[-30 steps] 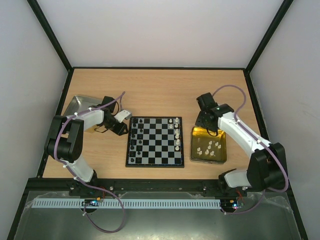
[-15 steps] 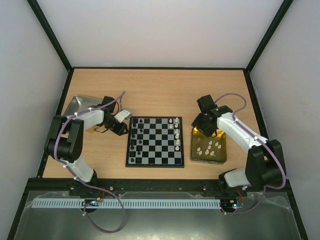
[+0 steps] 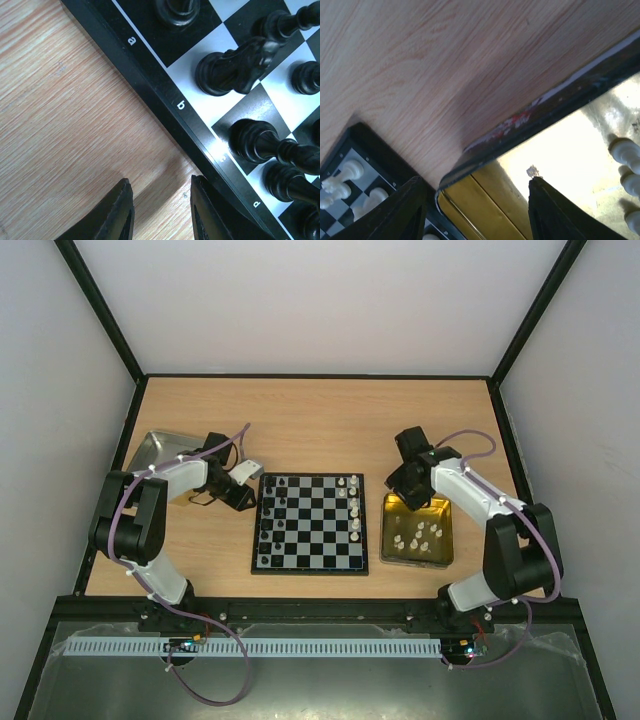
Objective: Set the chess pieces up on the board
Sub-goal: Adjust the storage box at the center of the board.
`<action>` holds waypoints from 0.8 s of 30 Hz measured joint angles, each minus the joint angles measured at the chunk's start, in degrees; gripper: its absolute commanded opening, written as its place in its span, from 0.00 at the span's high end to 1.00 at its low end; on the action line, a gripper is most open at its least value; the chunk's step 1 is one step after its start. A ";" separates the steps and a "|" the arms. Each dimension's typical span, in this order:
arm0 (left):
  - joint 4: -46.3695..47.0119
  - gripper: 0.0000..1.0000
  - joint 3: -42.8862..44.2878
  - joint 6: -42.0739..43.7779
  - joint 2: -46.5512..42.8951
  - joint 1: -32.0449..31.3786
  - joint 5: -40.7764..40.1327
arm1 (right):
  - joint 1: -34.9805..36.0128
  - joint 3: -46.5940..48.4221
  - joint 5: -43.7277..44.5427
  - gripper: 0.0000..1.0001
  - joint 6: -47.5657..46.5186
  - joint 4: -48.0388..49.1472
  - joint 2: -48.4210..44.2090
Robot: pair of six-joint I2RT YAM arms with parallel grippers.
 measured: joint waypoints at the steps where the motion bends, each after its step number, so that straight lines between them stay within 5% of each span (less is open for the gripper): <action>1: 0.00 0.67 0.00 0.07 0.00 0.00 0.00 | -0.31 0.28 0.20 0.46 0.26 0.11 0.44; 24: 0.68 0.67 -0.42 0.33 -0.11 0.39 0.57 | -1.77 3.13 1.25 0.77 -5.62 2.69 7.10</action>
